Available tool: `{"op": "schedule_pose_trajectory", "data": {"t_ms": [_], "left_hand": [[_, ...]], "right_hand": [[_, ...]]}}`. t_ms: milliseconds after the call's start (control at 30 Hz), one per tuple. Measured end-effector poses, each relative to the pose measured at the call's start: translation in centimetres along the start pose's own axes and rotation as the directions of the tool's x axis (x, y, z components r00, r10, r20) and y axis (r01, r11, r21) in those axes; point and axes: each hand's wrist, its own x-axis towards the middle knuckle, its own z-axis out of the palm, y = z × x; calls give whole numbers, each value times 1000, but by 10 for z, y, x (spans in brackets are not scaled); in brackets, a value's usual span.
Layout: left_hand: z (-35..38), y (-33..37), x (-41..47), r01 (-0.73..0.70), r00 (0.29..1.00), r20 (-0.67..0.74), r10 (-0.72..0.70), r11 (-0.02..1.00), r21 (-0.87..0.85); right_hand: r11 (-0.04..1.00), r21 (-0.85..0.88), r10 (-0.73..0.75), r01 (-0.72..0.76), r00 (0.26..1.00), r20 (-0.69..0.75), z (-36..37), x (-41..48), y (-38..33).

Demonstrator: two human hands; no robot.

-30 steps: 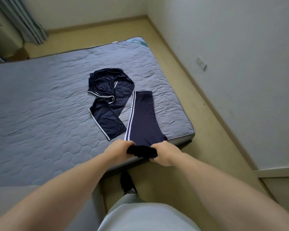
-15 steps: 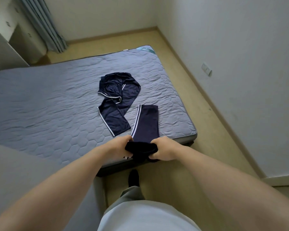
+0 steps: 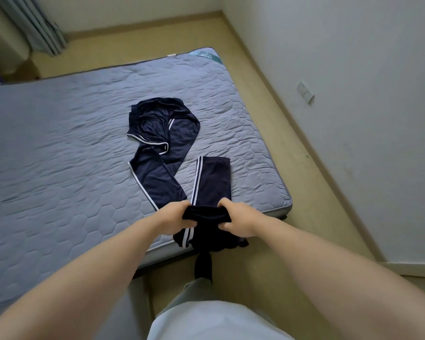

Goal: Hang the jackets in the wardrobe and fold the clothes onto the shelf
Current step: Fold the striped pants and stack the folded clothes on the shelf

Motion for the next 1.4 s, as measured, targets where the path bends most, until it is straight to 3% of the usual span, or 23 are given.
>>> {"op": "schedule_pose_trajectory", "data": {"t_ms": [500, 700, 900, 1033, 1100, 1200, 1300, 1400], "left_hand": [[-27, -46, 206, 218, 976, 42, -215, 940, -262], [-14, -95, 358, 262, 954, -57, -296, 907, -329], [32, -154, 495, 268, 937, -193, -291, 954, -135], [48, -175, 539, 232, 932, -283, -225, 973, -10], [52, -182, 554, 158, 957, -242, -158, 987, -17], [48, -183, 572, 66, 992, -118, -55, 993, 93], [40, -183, 587, 79, 997, -34, -72, 944, 319], [38, -185, 589, 121, 993, -49, -111, 886, 447]], "right_hand": [[953, 220, 164, -207, 966, 197, -50, 226, 82], [932, 294, 188, -213, 976, 112, -44, 387, 161], [971, 179, 162, -159, 987, -1, 7, 516, 242], [985, -106, 122, -138, 982, -145, 29, 560, 258], [973, -186, 117, -141, 984, -133, 37, 572, 264], [984, -145, 94, -107, 991, -94, 36, 579, 273], [986, -163, 4, -28, 989, -148, 29, 581, 280], [992, -125, -9, -8, 991, -132, 28, 586, 281]]}}
